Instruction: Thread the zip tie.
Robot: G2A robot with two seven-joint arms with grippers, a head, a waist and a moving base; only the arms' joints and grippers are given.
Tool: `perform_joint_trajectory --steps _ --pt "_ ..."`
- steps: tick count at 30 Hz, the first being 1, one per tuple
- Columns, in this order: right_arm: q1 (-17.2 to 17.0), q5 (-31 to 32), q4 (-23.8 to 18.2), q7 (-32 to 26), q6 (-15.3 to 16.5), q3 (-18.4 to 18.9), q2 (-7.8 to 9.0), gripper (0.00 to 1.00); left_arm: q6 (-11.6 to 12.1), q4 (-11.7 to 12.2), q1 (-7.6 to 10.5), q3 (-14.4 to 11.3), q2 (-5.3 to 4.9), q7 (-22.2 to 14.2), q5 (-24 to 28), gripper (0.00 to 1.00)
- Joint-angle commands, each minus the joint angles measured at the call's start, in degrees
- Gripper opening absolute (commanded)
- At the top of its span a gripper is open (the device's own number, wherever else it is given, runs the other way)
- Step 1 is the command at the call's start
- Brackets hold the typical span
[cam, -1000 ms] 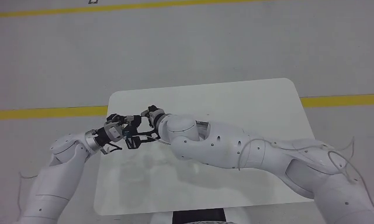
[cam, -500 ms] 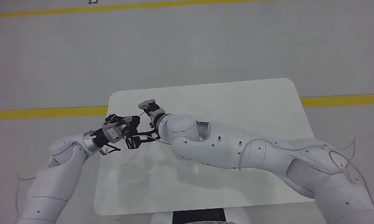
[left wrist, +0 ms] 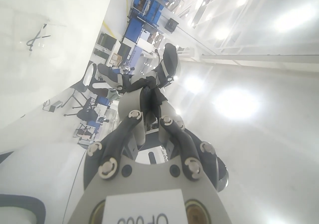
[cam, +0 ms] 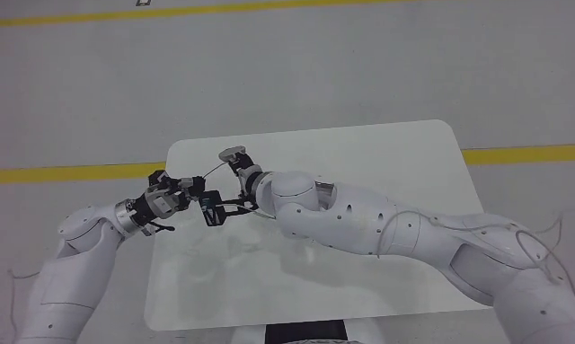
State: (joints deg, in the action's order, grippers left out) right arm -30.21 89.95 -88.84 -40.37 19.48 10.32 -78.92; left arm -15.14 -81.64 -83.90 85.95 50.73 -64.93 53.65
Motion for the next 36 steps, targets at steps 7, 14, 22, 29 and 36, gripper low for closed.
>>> perform_joint_trajectory --steps 7,14,22,29,36 --pt "-1.8 -1.6 1.7 1.7 -1.3 2.0 0.43 1.0 2.1 -0.4 0.05 -1.0 0.05 1.2 -2.7 0.0" --pt "-6.8 -10.5 3.9 9.4 0.0 10.0 3.83 1.0 5.0 3.0 1.32 -0.3 -0.4 -5.0 -4.6 0.0" --pt "-9.1 -28.9 7.6 14.4 0.0 12.4 8.04 1.0 7.7 5.9 2.91 -0.8 -0.59 -8.0 -6.5 0.0" --pt "-9.1 -28.9 7.6 14.4 0.0 12.4 8.04 1.0 8.2 5.8 2.98 -0.9 -0.57 -8.0 -6.7 0.0" --pt "-13.9 -36.3 10.5 15.9 -0.9 15.6 8.68 1.0 11.1 5.0 3.23 -3.2 -0.96 -10.7 -14.5 0.0"
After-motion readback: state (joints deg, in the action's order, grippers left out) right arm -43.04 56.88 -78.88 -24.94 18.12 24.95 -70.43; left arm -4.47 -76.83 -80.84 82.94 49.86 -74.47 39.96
